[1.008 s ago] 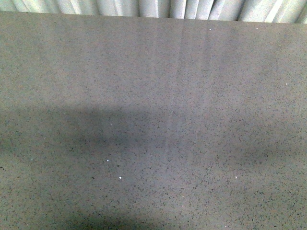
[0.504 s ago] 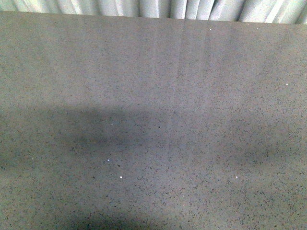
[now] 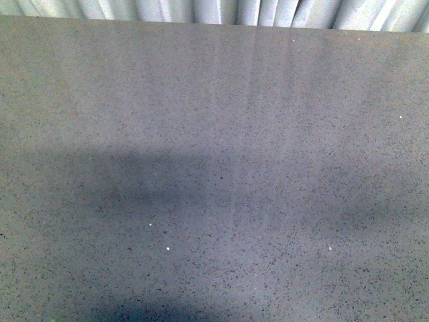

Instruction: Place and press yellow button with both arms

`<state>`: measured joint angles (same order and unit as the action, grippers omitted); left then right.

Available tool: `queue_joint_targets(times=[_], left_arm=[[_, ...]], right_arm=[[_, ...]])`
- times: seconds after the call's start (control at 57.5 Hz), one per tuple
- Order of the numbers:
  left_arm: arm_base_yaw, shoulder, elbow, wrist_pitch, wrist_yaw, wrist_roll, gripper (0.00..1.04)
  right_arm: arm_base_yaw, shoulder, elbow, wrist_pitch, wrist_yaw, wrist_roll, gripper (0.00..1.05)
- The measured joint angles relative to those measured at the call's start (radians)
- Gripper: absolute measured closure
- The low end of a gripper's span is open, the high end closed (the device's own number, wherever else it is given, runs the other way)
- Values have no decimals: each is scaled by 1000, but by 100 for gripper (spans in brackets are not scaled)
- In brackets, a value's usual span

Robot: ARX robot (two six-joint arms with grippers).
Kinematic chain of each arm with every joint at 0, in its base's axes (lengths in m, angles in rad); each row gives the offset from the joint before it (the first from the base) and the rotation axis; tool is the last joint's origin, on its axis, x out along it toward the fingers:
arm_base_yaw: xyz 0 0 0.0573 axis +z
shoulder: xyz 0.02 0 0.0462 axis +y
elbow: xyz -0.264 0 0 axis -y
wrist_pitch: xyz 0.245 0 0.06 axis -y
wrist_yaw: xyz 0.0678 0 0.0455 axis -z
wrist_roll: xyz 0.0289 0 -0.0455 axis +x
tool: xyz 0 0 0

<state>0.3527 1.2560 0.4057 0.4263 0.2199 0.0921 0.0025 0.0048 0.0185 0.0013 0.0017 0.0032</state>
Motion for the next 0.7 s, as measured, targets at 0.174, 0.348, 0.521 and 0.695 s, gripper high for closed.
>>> queue_joint_targets(times=[0.174, 0.348, 0.521, 0.695], left_arm=[[164, 303, 93, 135, -23, 23, 9], [257, 432, 131, 193, -33, 48, 9], [328, 547, 157, 242, -34, 59, 9], [349, 604, 182, 260, -33, 56, 9]], right_arm=[[0, 0, 0, 0, 0, 0, 9], [0, 0, 0, 0, 0, 0, 9], [0, 0, 0, 0, 0, 0, 9], [0, 0, 0, 0, -1, 0, 9]])
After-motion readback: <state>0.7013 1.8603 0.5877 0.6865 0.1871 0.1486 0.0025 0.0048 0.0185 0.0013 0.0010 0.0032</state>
